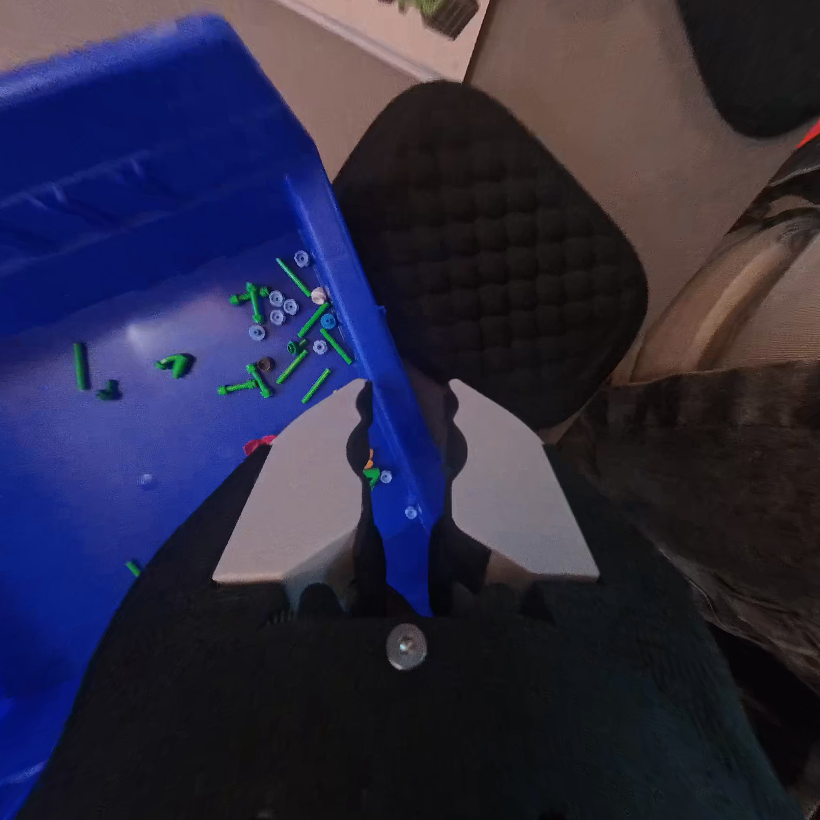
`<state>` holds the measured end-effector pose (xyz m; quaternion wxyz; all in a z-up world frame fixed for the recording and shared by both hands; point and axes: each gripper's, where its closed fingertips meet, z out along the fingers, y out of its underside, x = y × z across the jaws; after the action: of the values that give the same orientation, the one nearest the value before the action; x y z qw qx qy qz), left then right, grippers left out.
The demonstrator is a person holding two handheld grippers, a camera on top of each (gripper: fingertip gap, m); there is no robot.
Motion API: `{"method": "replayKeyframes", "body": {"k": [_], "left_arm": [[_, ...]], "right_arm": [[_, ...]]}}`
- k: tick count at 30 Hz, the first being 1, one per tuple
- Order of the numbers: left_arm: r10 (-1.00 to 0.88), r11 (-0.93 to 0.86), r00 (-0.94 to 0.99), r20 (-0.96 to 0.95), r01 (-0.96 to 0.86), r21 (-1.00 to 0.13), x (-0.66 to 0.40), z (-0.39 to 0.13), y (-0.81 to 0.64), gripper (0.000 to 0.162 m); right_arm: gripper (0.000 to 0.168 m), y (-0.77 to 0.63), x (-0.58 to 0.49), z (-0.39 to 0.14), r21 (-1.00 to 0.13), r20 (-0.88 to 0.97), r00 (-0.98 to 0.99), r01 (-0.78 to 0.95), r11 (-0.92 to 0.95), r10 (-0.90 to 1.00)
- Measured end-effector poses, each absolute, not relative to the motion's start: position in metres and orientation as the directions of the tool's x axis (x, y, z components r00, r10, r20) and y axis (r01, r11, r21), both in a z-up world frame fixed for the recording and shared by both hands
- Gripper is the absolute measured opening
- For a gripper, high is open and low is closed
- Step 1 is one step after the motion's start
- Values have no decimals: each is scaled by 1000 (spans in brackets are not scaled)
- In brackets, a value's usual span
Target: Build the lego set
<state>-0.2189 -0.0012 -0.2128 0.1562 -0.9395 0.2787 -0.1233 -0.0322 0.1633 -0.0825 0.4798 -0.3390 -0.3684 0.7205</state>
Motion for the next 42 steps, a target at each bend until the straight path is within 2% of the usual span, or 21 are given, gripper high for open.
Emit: {"method": "replayKeyframes", "body": {"k": [1,4,6,11,15,17,20,26,29,33,35,37,38,40,42], "left_arm": [[-581,-772,801,147,-484,-413,-218,-202,2,29],[-631,-668,773,65,-499,-552,-230,-173,16,29],[-669,-598,743,-15,-551,-582,-249,-167,25,27],[-761,-553,646,-62,-695,-459,-283,-201,33,16],[-878,-371,439,-192,-876,-308,-299,-232,38,17],[-908,-291,356,-221,-915,-280,-299,-240,42,18],[-947,-188,253,-200,-937,-295,-290,-248,42,20],[-971,-182,215,-106,-948,-260,-297,-262,39,14],[-973,-187,215,-87,-949,-254,-298,-268,39,6],[-953,-278,300,-42,-922,-268,-297,-267,39,3],[-932,-343,360,-33,-909,-235,-299,-267,37,3],[-889,-425,446,-105,-888,-177,-312,-259,41,3],[-852,-469,502,-146,-857,-212,-311,-247,45,3],[-767,-530,615,-182,-767,-361,-294,-213,52,2],[-715,-502,666,-212,-700,-508,-261,-177,54,2]], "right_arm": [[9,164,-33,-83,-856,-136,-309,-442,-269,941],[9,164,-33,-83,-855,-137,-310,-442,-270,941],[9,163,-33,-82,-857,-134,-312,-441,-268,941],[9,162,-33,-82,-859,-129,-308,-440,-261,943],[9,163,-33,-82,-858,-131,-308,-441,-263,942],[9,162,-33,-82,-859,-131,-308,-439,-263,942],[9,163,-33,-82,-858,-133,-307,-440,-264,943],[9,164,-32,-82,-856,-134,-304,-444,-265,943],[9,164,-31,-81,-854,-137,-304,-445,-268,943],[9,164,-31,-81,-855,-135,-304,-446,-266,943],[9,164,-31,-80,-854,-132,-304,-447,-264,943],[9,164,-31,-80,-852,-134,-304,-451,-267,943],[9,163,-31,-79,-850,-134,-305,-453,-268,943],[9,163,-31,-79,-851,-131,-306,-454,-265,943],[9,163,-32,-79,-852,-132,-310,-449,-268,942]]}}
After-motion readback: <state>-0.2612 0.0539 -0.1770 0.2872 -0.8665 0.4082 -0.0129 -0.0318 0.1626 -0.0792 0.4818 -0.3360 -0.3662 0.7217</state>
